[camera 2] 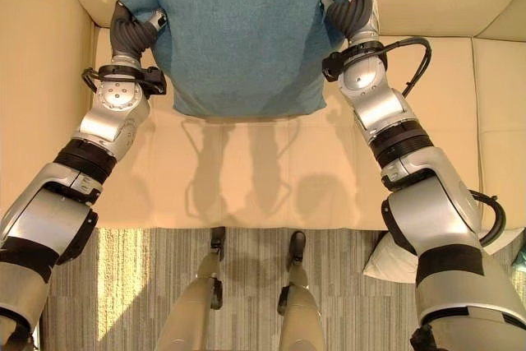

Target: Pick up all the scattered cushions and arrange them neatly on the sofa.

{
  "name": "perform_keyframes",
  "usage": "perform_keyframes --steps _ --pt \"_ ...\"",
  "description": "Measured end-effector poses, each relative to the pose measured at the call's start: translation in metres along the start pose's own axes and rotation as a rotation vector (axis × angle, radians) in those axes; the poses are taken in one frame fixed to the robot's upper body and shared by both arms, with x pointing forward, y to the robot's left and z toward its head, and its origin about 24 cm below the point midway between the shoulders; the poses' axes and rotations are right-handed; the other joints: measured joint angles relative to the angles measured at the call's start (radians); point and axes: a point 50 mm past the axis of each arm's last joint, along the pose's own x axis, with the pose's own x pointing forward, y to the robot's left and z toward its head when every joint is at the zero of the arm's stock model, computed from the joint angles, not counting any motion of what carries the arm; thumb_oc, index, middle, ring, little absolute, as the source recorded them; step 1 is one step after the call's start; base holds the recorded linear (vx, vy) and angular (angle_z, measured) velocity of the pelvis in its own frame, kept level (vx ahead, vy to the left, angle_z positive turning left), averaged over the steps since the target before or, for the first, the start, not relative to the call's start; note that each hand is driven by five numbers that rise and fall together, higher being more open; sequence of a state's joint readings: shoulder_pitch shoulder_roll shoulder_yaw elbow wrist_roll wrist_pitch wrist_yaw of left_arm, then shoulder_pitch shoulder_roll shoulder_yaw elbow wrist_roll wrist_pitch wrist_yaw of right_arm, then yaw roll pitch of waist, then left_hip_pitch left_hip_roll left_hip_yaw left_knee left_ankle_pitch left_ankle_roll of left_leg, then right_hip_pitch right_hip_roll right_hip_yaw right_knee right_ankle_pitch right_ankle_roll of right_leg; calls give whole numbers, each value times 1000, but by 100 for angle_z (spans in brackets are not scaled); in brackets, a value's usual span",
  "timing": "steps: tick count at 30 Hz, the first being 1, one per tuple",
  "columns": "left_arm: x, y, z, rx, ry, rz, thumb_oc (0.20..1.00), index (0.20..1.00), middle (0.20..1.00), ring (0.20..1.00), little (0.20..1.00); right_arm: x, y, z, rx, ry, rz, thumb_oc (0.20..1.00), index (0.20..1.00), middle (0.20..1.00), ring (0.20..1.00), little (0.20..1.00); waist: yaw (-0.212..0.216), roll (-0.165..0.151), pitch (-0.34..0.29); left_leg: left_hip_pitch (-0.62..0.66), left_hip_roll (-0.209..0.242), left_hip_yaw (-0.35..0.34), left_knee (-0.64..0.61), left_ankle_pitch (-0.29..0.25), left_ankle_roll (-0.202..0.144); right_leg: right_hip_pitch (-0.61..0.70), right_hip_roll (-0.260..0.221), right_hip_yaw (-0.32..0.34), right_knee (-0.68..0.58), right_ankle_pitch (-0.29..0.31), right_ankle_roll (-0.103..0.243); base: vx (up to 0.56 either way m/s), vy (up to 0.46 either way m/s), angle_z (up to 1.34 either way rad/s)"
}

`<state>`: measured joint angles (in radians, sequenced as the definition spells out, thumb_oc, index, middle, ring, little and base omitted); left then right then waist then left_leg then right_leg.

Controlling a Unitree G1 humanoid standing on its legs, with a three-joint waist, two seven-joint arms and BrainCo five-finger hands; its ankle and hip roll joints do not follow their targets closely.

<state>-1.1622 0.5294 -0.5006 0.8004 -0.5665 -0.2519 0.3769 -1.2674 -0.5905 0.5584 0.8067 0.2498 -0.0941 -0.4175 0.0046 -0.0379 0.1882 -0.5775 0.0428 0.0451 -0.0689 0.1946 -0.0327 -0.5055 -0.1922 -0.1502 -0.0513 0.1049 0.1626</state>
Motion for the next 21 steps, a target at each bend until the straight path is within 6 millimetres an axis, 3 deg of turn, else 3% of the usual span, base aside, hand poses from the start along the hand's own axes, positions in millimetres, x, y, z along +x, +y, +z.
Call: perform_keyframes --steps 8,10,14,19,21 --pt "13 10 23 116 -72 13 1000 1000 1000 1000 1000 9 -16 2 -177 -16 -69 1000 1000 1000 1000 1000 -4 0 0 -34 0 -3 1 0 0 -30 0 0 -4 -1 1 0 0 0" --pt "23 34 38 288 -105 21 1000 1000 1000 1000 1000 14 -30 -1 -256 3 -77 1000 1000 1000 1000 1000 -2 1 -1 -34 -1 -3 1 0 0 -30 0 1 -4 0 0 0 0 0" --pt "27 83 58 386 -140 112 1000 1000 1000 1000 1000 17 -64 -6 -347 14 -111 1000 1000 1000 1000 1000 4 1 -1 -26 -2 -2 2 1 0 -24 -2 1 0 0 0 0 0 0" --pt "21 104 62 380 -155 153 1000 1000 1000 1000 1000 13 -82 -12 -356 25 -123 1000 1000 1000 1000 1000 10 1 -1 20 -2 0 2 1 0 12 -3 0 20 -2 2 6 -23 0" --pt "15 103 60 349 -170 130 1000 1000 1000 1000 1000 7 -85 -19 -346 31 -119 1000 1000 1000 1000 1000 11 2 -1 46 -2 0 2 1 0 40 -4 0 20 -4 4 30 -22 3"
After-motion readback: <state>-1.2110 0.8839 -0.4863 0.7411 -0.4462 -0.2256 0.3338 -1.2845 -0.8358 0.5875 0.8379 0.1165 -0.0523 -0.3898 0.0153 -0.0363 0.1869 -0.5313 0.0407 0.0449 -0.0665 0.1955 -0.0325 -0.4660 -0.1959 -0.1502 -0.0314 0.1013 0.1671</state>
